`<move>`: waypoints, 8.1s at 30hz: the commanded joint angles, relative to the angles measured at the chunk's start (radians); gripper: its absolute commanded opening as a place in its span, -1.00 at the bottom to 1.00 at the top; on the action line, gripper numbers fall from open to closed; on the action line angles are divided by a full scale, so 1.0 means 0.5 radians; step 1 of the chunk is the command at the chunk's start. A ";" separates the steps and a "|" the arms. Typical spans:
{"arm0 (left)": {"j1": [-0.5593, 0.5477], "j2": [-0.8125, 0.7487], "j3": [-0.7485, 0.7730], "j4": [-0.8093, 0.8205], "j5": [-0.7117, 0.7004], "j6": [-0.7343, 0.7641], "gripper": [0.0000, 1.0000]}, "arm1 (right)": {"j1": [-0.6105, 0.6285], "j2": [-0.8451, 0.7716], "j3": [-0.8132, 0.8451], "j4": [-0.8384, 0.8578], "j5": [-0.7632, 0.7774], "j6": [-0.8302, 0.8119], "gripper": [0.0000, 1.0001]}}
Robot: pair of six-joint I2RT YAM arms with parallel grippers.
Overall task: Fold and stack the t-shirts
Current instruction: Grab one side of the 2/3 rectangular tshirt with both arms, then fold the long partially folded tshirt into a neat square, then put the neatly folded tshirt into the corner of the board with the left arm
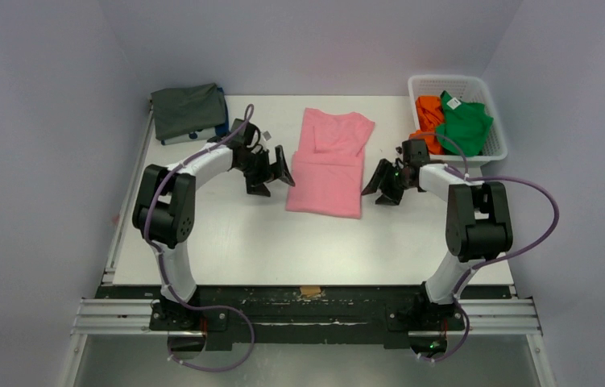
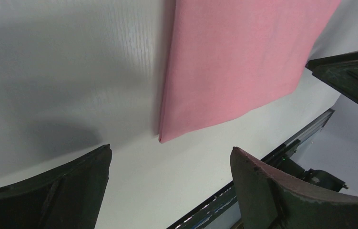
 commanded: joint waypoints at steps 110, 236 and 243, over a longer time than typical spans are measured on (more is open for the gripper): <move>0.255 0.964 2.032 -0.238 0.069 0.106 1.00 | 0.061 0.967 1.877 -0.073 0.111 -0.409 0.19; 0.108 0.809 2.136 -0.814 -1.945 0.662 -1.00 | 0.426 -0.857 -0.185 0.672 0.574 -0.411 0.76; 0.226 0.880 2.313 -0.616 -2.070 0.720 -1.00 | 0.426 -0.852 -0.177 0.674 0.648 -0.415 0.76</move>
